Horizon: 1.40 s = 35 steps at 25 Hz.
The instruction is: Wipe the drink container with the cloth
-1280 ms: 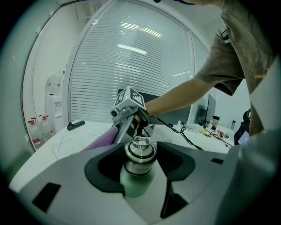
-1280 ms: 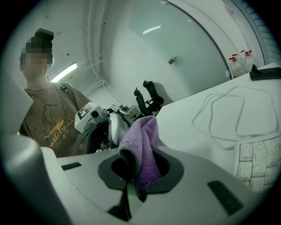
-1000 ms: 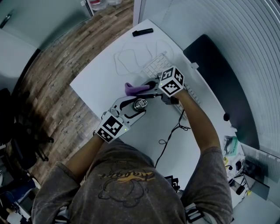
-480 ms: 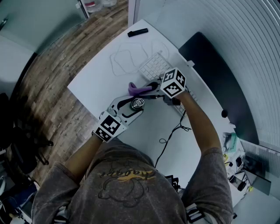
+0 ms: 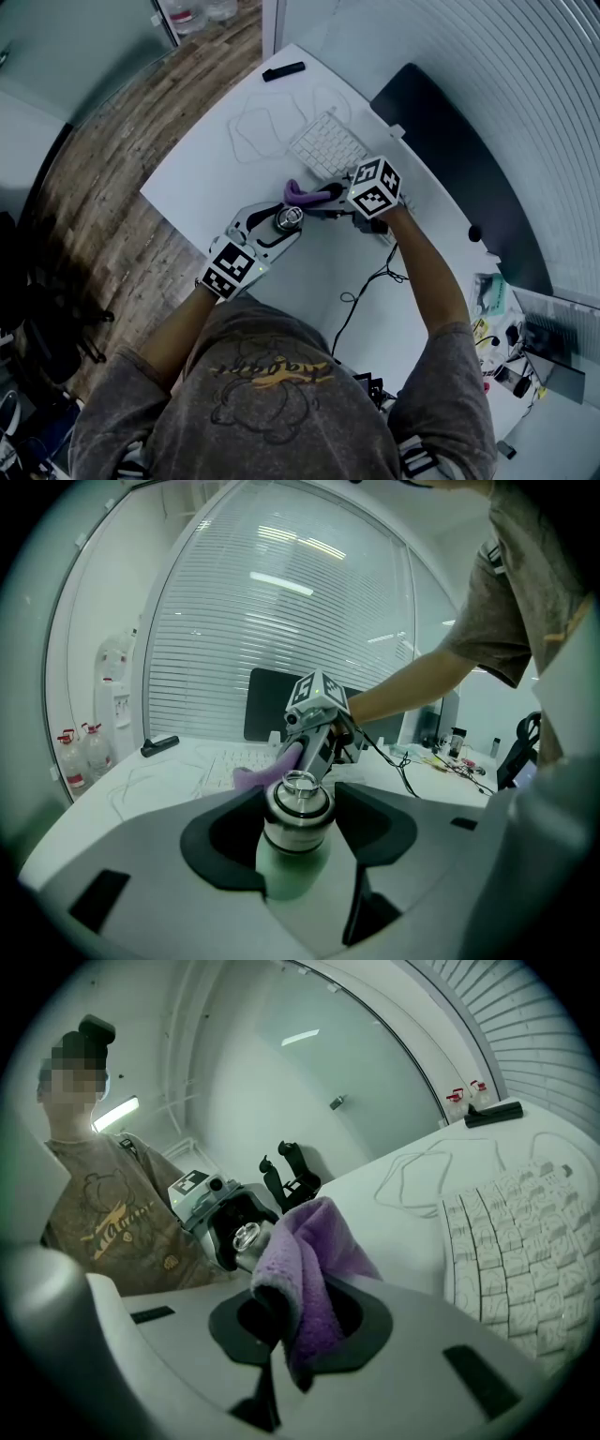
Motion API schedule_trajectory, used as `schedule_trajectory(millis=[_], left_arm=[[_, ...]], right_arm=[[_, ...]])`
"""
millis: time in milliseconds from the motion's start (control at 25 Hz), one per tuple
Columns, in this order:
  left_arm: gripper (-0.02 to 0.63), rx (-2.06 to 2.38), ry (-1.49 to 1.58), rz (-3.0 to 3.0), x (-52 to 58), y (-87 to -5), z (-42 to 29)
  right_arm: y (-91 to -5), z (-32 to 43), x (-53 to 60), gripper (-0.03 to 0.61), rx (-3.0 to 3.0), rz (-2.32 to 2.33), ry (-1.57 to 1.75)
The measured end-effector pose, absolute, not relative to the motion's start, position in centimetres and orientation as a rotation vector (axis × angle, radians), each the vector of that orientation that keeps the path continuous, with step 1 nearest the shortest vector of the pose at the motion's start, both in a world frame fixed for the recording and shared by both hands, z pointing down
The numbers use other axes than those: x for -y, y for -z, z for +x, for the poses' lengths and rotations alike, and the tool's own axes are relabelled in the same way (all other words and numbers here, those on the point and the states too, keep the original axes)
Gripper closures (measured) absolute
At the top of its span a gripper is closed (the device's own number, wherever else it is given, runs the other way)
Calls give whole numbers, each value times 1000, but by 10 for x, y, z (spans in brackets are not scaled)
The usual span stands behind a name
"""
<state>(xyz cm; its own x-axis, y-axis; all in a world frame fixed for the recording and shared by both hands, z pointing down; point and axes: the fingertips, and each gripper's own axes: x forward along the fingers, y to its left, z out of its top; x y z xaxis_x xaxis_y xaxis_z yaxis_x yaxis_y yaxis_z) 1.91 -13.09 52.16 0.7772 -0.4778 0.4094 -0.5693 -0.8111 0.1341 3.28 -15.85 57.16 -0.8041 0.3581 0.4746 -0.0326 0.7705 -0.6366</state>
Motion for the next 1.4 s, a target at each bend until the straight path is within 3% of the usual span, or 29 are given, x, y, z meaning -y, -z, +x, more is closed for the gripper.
schedule_trajectory(millis=[1400], left_arm=[[367, 775, -548, 2674, 133, -525, 19]], right_arm=[[-585, 45, 94, 528, 2548, 479, -883]])
